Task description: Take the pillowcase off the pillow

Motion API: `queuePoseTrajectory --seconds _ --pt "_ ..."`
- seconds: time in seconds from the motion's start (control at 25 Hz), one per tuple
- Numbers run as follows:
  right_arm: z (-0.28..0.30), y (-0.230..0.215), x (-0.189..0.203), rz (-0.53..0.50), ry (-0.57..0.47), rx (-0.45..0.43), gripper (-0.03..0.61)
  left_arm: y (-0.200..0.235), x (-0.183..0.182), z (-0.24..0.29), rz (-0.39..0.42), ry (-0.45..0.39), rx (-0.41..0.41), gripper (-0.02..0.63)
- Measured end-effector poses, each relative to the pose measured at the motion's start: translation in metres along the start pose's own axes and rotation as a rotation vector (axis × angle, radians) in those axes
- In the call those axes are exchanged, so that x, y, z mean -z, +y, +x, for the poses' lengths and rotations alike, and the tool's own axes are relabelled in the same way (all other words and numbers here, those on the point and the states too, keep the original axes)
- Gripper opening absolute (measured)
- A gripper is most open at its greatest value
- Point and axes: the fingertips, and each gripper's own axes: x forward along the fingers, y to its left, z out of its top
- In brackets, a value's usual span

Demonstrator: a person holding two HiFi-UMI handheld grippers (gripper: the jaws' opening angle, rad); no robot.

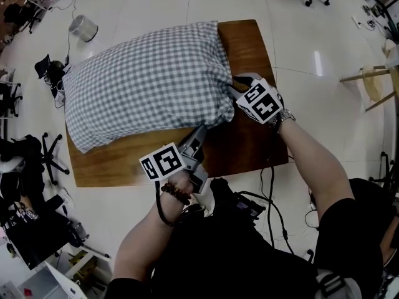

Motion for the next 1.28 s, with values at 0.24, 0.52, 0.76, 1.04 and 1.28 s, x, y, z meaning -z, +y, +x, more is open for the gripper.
queuePoseTrajectory --seconds 0.24,0.52,0.76,1.04,1.28 --pt "0.018 0.022 0.005 -0.167 0.047 -0.162 0.194 -0.003 -0.007 0.001 0.003 0.012 0.021 0.009" --pt "0.021 0.041 -0.003 -0.251 0.007 -0.281 0.242 -0.002 -0.012 0.002 -0.005 0.022 0.036 0.009" --pt "0.003 0.063 -0.033 -0.05 -0.075 -0.49 0.271 0.001 -0.014 0.008 -0.009 0.027 0.03 0.009" --pt "0.01 0.085 -0.049 0.173 -0.122 -0.597 0.302 0.002 -0.012 0.007 -0.019 0.044 0.043 0.009" --pt "0.015 0.075 -0.042 0.241 -0.115 -0.474 0.065 -0.005 -0.01 0.005 -0.01 0.03 0.047 0.009"
